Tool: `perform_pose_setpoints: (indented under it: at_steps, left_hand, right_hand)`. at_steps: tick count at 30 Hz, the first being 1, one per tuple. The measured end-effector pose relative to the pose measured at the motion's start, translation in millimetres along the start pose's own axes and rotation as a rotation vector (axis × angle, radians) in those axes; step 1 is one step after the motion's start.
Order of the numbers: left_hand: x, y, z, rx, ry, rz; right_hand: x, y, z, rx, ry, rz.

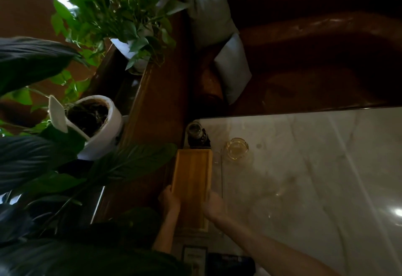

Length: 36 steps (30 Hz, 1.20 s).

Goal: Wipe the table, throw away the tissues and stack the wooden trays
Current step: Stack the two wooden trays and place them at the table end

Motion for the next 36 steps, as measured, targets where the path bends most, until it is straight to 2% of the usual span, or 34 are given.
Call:
perform_pose_setpoints:
  at_steps: [7,13,22,27,32,36]
  left_hand:
    - [-8.2,4.3,-7.3,-0.082,-0.081,0.081]
    - [-11.4,4.4,-11.5,-0.105,-0.11,-0.019]
    - [-11.1,6.1,-20.4,-0.116,-0.141,-0.081]
    - [-9.6,4.0,-26.0,-0.159,-0.126,-0.111]
    - [-15.9,2.0,-35.7,-0.218,-0.161,-0.103]
    - [-18.3,3.6,-42.8,-0.263,-0.16,-0.124]
  right_hand:
    - [11.4,1.6,-4.6,-0.056,0.109,0.055]
    - [15.8,-1.1,-7.0,-0.035,0.174,0.097]
    - [17.1,0.1,-4.6,-0.062,0.17,0.074]
    - [14.6,2.8,-6.7,-0.117,0.147,0.178]
    - [24.0,1.0,-11.1,-0.132,0.341,0.22]
    - [26.3,7.2,-15.2,-0.147,0.385,0.265]
Point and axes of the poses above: each hand's wrist, its own z-axis towards the middle knuckle, its own y-axis out of the palm, x = y × z, the point moved 8 cm from there along z, towards the middle knuckle, and after that the axes turned 4 degrees about x, right-handed, at the moved point
